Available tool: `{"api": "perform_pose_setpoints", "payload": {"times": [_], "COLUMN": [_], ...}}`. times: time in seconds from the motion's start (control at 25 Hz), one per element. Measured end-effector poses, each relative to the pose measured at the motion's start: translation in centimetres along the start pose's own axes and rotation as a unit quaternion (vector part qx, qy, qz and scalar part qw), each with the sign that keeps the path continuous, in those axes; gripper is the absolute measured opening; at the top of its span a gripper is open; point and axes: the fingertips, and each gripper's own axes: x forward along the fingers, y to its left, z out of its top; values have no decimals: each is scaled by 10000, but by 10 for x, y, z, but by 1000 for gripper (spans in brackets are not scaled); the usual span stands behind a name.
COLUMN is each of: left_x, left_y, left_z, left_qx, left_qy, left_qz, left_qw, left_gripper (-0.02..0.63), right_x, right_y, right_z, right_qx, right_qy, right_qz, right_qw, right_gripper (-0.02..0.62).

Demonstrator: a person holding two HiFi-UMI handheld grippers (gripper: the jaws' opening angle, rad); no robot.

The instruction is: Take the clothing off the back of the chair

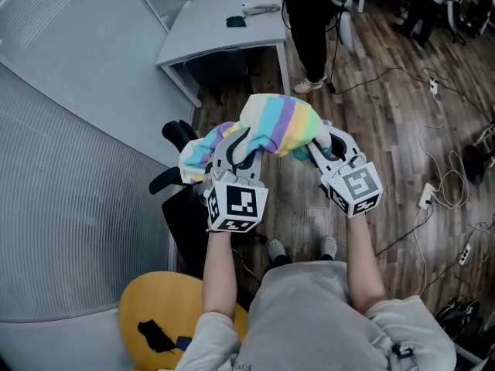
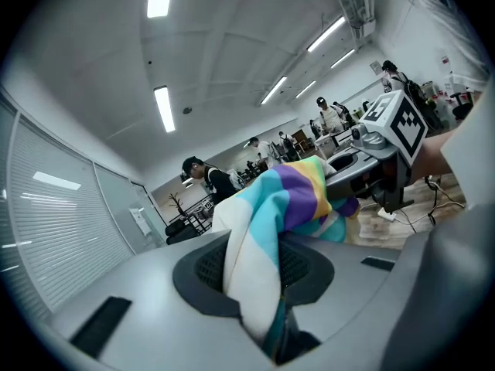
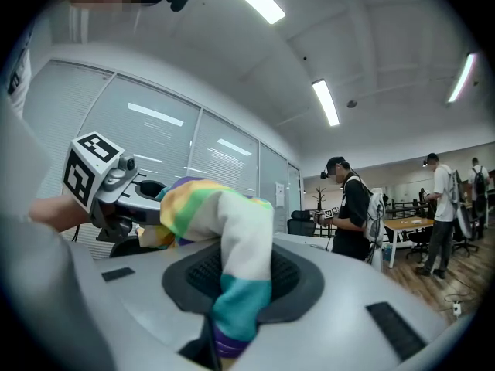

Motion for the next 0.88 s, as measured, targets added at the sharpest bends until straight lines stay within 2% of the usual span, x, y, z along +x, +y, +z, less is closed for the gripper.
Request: {"api": "perform_pose_setpoints", "payload": {"times": [0.24, 0.48, 0.88], "left_x": [20, 44, 63], "left_y": [-47, -67, -118], "left_z": [18, 10, -36], "left_qx": [-181, -552, -1426], "left_qy": [-110, -53, 336], "left_qz": [-355, -677, -657], "left_qw": [9991, 9962, 9870], "left_gripper": [100, 84, 78], "right_x": [-37, -39, -55], "right_y": [-35, -57, -62], "right_z": [-16, -33, -90], "right_qx": [189, 306, 248], "right_qy": [12, 205, 830], "right_qz": [-298, -427, -219], "right_qw": [9994, 9984, 9960], "right_gripper": [100, 100, 98]}}
